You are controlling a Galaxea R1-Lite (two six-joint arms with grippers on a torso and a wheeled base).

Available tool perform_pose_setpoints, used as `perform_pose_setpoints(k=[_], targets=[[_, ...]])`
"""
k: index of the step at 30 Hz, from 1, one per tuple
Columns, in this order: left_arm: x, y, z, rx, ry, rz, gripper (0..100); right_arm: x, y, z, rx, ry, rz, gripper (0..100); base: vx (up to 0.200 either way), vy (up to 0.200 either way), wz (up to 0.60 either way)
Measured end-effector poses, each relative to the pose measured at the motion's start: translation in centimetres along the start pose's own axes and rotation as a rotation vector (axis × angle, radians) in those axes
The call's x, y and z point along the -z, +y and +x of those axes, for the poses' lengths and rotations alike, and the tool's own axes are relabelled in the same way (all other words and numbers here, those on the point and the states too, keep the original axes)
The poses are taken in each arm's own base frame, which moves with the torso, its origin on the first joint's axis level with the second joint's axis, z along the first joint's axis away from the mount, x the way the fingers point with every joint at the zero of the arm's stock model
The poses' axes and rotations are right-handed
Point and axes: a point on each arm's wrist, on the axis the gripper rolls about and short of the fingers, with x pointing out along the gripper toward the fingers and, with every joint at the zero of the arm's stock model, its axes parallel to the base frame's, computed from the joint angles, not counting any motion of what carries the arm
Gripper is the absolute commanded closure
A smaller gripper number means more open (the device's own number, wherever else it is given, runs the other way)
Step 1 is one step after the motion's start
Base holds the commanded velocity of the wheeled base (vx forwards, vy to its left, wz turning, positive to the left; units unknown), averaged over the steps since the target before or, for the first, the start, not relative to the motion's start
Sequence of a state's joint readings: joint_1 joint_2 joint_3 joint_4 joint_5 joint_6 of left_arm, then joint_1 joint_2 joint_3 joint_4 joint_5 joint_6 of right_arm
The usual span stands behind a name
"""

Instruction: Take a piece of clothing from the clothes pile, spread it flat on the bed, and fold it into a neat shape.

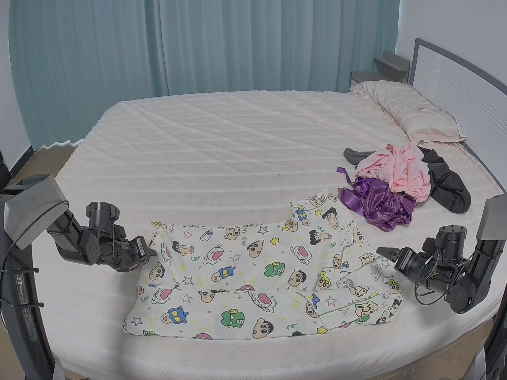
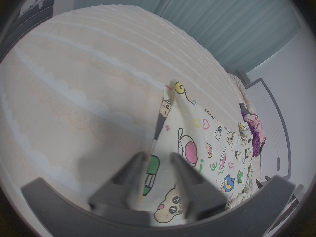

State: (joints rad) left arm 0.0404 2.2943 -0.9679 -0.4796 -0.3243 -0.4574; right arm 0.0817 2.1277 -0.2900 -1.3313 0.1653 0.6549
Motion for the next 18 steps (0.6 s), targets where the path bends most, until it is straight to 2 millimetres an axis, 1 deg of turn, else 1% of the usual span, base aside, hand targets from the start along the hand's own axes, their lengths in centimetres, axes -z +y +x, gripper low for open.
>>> perform_pose_setpoints(k=[8,13,18], targets=[[0.3,1.0,-0.3,-0.028,0.006,-0.023,100,0.0,-0.1,0.1,0.002,0.001,0.001,0,0.000,0.000,0.00],[0.7,1.4,-0.7,-0.041,0.017,-0.031,100,0.0,-0.1,0.1,0.003,0.002,0.002,0,0.000,0.000,0.00],[1.2,1.4,-1.4,-0.048,0.025,-0.034,100,0.1,-0.2,0.2,0.005,0.004,0.004,0,0.000,0.000,0.00]])
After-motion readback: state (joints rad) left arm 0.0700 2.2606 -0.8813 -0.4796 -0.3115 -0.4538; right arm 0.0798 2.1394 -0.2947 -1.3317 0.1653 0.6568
